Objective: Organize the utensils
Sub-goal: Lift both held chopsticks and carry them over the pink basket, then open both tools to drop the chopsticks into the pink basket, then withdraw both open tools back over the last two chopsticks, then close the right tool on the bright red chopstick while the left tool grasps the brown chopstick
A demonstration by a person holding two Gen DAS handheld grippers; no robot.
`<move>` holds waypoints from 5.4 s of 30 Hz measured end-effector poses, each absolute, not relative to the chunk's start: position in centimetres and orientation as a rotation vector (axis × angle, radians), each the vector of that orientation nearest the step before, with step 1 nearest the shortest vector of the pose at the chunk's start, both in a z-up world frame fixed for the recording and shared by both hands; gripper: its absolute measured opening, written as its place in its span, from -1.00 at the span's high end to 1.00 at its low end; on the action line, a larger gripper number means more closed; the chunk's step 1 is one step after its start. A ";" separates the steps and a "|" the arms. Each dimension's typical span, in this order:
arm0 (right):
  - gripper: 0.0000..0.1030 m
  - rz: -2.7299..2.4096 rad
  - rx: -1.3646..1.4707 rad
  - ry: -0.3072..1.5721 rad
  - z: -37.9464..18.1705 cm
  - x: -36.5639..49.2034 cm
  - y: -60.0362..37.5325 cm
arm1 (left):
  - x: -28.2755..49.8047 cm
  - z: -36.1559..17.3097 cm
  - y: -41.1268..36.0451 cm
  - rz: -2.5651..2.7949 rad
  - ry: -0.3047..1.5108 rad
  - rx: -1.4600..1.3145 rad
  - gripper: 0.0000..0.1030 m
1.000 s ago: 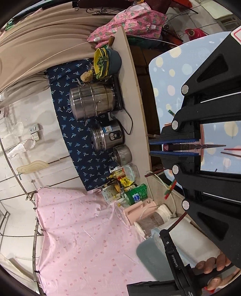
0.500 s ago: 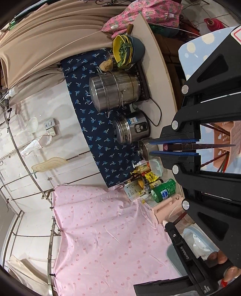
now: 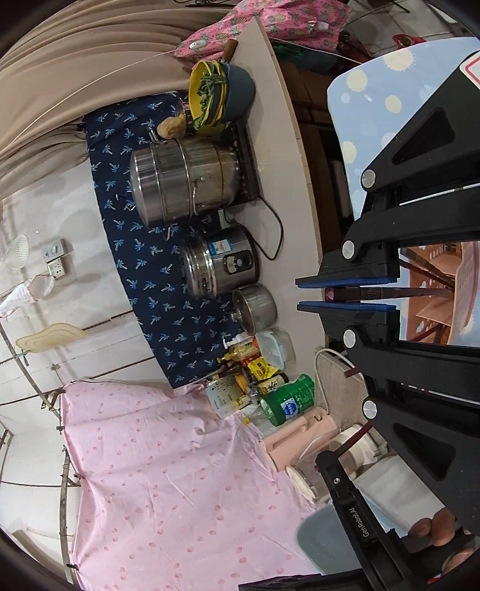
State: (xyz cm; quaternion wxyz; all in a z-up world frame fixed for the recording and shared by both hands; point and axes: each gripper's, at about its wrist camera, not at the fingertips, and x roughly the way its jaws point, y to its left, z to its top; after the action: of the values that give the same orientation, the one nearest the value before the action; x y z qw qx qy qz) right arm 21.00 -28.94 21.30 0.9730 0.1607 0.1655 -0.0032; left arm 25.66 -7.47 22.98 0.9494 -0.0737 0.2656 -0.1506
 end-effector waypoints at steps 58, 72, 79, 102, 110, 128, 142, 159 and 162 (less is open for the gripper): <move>0.50 0.035 0.178 0.644 8.0 0.0 -21.9 | 8.5 8.8 -1.3 -0.236 0.799 -0.059 0.37; 0.50 0.039 0.180 0.757 3.0 -3.1 -20.7 | 5.5 3.6 -1.0 -0.229 0.917 -0.040 0.37; 0.50 0.045 0.163 0.807 0.8 -4.3 -19.5 | 4.5 1.8 -1.3 -0.239 0.965 -0.028 0.37; 0.50 0.085 0.120 0.929 -4.1 -5.1 -16.6 | 2.3 -2.4 -1.0 -0.244 1.076 0.001 0.12; 0.75 0.052 0.105 0.930 -4.6 -5.2 -16.9 | 2.0 -2.8 -1.6 -0.256 1.086 0.013 0.03; 0.87 -0.024 0.164 0.919 -4.8 -5.7 -20.2 | 0.4 -3.9 -5.9 -0.356 1.113 0.078 -0.13; 0.87 -0.022 0.176 0.918 -4.9 -6.0 -20.4 | 0.7 -4.0 -6.2 -0.340 1.091 0.104 0.51; 0.87 -0.022 0.189 0.849 -1.6 -6.2 -21.0 | 1.1 -1.4 -4.5 -0.346 1.066 0.034 0.87; 0.87 -0.019 0.198 0.809 0.4 -6.0 -21.4 | 1.4 0.1 -4.0 -0.354 1.039 0.010 0.87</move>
State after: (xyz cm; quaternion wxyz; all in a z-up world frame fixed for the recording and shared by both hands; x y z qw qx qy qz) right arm -6.00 -21.44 0.42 0.9145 0.0962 0.3929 -0.0092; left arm 1.42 -4.02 0.13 0.8532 0.0049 0.4936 -0.1684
